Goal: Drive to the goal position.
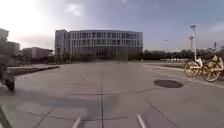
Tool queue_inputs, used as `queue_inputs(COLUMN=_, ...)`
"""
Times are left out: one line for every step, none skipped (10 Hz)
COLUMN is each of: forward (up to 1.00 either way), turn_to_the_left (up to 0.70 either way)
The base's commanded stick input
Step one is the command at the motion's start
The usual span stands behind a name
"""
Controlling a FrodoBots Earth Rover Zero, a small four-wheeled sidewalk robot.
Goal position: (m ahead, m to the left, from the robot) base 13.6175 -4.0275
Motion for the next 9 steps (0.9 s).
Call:
queue_inputs(forward=1.00, turn_to_the_left=0.00)
queue_inputs(forward=1.00, turn_to_the_left=0.00)
queue_inputs(forward=1.00, turn_to_the_left=0.00)
queue_inputs(forward=1.00, turn_to_the_left=0.00)
queue_inputs(forward=1.00, turn_to_the_left=0.00)
queue_inputs(forward=1.00, turn_to_the_left=0.00)
queue_inputs(forward=1.00, turn_to_the_left=0.00)
queue_inputs(forward=1.00, turn_to_the_left=0.00)
queue_inputs(forward=1.00, turn_to_the_left=0.00)
